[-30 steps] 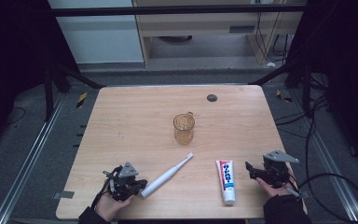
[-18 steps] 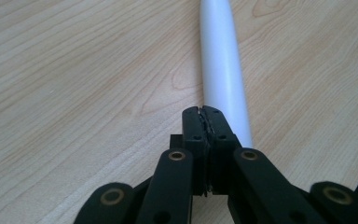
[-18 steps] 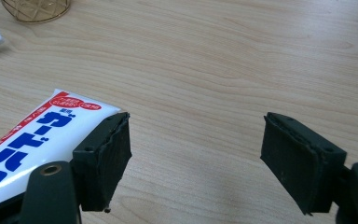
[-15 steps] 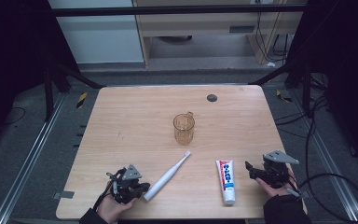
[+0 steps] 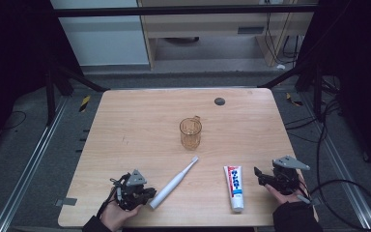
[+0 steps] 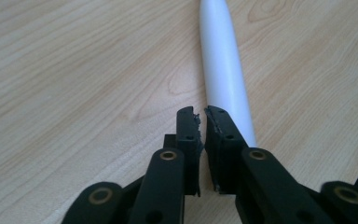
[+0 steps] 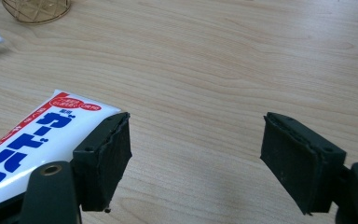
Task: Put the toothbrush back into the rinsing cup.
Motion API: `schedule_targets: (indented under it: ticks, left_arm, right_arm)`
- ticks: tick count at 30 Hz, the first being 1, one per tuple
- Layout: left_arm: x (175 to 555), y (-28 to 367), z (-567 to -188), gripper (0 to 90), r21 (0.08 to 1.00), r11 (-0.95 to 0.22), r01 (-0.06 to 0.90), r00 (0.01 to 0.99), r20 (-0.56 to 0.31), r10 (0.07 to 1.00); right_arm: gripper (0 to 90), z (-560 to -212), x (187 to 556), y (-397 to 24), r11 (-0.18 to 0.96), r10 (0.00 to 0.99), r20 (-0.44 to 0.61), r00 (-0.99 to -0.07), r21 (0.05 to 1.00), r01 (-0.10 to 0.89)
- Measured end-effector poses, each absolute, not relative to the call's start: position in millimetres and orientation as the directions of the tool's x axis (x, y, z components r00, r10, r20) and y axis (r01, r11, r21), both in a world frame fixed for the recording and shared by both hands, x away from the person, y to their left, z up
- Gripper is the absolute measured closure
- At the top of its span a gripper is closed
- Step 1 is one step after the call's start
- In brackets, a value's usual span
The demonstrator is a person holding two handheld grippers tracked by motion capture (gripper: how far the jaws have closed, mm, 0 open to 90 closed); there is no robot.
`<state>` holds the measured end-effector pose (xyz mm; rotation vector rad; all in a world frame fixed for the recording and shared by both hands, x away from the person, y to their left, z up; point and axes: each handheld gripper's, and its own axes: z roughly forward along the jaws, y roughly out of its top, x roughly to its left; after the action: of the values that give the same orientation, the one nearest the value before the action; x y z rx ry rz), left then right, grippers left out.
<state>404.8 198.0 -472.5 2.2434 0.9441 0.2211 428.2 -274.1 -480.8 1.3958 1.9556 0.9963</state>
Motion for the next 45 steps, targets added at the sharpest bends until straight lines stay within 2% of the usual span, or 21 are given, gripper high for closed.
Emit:
schedule_targets:
  ticks: [14, 21, 30, 45]
  left_arm:
    - [427.6, 202.5, -441.2, 52.1, 0.687, -0.468, 0.556, 0.678, -0.048, 0.734]
    - [440.5, 197.4, -427.3, 43.9, 0.693, -0.469, 0.548, 0.674, -0.033, 0.738]
    - [452.8, 184.8, -419.7, 41.1, 0.699, -0.473, 0.537, 0.686, -0.035, 0.727]
    - [469.1, 158.4, -421.4, 40.7, 0.65, -0.528, 0.547, 0.719, -0.041, 0.694]
  right_arm:
    - [24.3, -481.0, 429.9, -275.5, 0.183, 0.95, 0.001, -0.313, 0.808, 0.56]
    - [25.8, -481.1, 430.9, -276.6, 0.182, 0.95, 0.007, -0.313, 0.802, 0.568]
    - [25.5, -482.3, 432.2, -276.6, 0.183, 0.949, 0.011, -0.315, 0.796, 0.578]
    - [25.3, -483.9, 433.9, -275.2, 0.195, 0.947, 0.005, -0.322, 0.787, 0.585]
